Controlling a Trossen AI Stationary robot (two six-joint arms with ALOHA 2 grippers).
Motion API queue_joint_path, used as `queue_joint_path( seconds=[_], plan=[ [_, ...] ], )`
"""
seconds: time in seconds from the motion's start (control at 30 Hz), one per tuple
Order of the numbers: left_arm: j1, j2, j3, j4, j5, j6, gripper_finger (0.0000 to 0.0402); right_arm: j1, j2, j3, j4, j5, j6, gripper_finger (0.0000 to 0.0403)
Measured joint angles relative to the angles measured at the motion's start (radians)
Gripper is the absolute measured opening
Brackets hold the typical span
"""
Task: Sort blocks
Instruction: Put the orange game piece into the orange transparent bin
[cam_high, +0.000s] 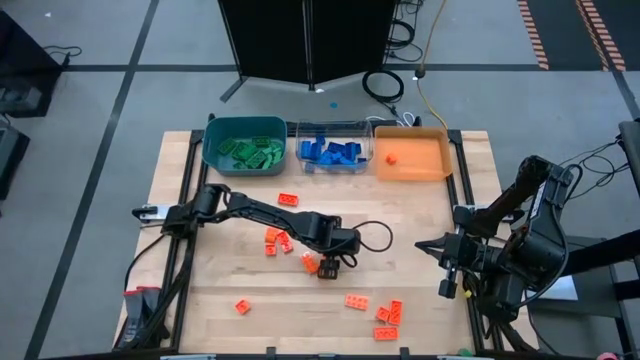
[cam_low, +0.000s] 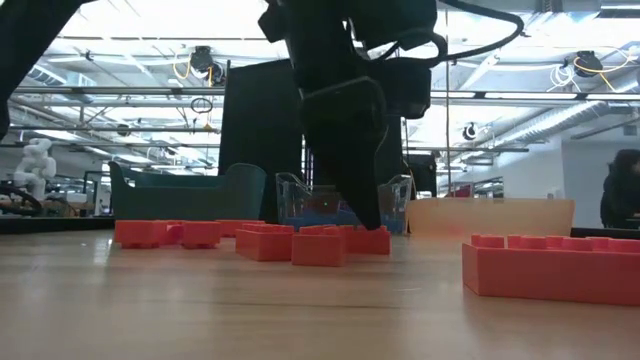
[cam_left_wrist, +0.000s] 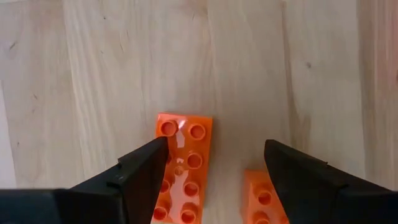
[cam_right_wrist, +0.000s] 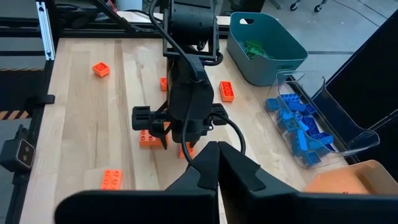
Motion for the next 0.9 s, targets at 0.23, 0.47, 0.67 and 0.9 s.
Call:
queue_joint_path(
  seconds=[0.23,0.47,0.67,0.9],
  plan=[
    [0.001,0.002,0.006,-0.016,-0.02,0.044,0.0277,0.0,0.0,0.0,0.0,0.0,0.006,0.0],
    [0.001,-0.029,0.007,-0.039,-0.047,0.044,0.0277,0.0,0.0,0.0,-0.017,0.004,0.007,0.0],
    [0.009,-0.044,0.008,-0.03,-0.073,0.041,0.0277,0.0,0.0,0.0,-0.029,0.005,0.012,0.0],
    [0.041,-0.024,-0.012,0.018,-0.073,0.019,0.0277,0.0,0.0,0.0,-0.039,0.0,0.033,0.0]
  ],
)
